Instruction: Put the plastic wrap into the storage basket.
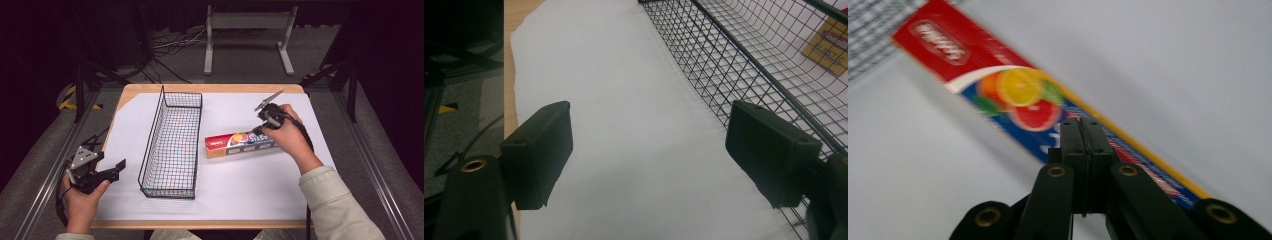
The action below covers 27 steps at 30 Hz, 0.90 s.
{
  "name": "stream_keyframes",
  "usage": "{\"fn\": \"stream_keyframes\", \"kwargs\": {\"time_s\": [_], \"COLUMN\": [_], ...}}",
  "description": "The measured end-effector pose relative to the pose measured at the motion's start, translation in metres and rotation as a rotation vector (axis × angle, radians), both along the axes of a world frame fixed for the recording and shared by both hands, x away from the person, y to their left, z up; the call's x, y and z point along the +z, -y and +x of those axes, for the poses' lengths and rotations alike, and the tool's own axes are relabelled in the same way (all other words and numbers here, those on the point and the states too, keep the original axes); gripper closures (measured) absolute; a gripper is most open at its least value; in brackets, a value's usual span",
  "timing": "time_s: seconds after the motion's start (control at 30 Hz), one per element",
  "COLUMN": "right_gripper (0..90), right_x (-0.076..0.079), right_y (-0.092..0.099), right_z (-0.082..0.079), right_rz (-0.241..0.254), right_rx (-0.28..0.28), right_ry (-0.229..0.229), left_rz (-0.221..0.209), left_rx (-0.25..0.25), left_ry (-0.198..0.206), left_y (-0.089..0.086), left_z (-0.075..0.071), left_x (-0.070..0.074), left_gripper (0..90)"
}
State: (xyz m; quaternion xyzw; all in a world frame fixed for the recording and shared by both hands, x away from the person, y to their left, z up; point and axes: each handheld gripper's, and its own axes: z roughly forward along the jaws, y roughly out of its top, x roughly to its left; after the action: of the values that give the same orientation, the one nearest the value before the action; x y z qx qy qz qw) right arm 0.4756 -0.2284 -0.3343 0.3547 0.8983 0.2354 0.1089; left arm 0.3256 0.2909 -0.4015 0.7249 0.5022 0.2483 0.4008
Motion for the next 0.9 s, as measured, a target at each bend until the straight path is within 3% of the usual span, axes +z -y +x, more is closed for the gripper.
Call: {"fn": "stream_keyframes", "kwargs": {"time_s": [0.13, 0.23, 0.27, 0.37, 0.47, 0.6, 0.67, 0.9], "right_gripper": [90.0, 90.0, 90.0, 90.0, 90.0, 90.0, 90.0, 90.0], "right_x": [-0.006, -0.011, -0.015, -0.031, -0.044, -0.053, -0.055, -0.047], "right_y": [0.026, 0.035, 0.04, 0.063, 0.084, 0.102, 0.108, 0.114], "right_z": [0.028, 0.038, 0.044, 0.062, 0.072, 0.075, 0.073, 0.057], "right_rz": [-0.054, -0.078, -0.105, -0.122, -0.135, -0.169, -0.156, -0.152], "right_rx": [-0.103, -0.141, -0.169, -0.241, -0.316, -0.371, -0.38, -0.341], "right_ry": [0.0, 0.002, 0.009, 0.003, -0.035, -0.085, -0.108, -0.171], "left_rz": [0.018, 0.02, 0.021, 0.013, 0.01, 0.012, 0.017, 0.007], "left_rx": [0.005, 0.01, 0.017, 0.03, 0.034, 0.026, 0.024, 0.008], "left_ry": [0.001, 0.0, -0.003, -0.003, -0.008, -0.011, -0.016, -0.003], "left_y": [0.0, -0.002, -0.004, -0.008, -0.01, -0.009, -0.008, -0.003], "left_z": [-0.007, -0.011, -0.013, -0.016, -0.016, -0.014, -0.014, -0.006], "left_x": [-0.001, -0.001, -0.001, -0.003, -0.005, -0.006, -0.005, -0.003], "left_gripper": [19.8, 19.8, 19.8, 19.8, 19.8, 19.8, 19.8, 19.8]}}
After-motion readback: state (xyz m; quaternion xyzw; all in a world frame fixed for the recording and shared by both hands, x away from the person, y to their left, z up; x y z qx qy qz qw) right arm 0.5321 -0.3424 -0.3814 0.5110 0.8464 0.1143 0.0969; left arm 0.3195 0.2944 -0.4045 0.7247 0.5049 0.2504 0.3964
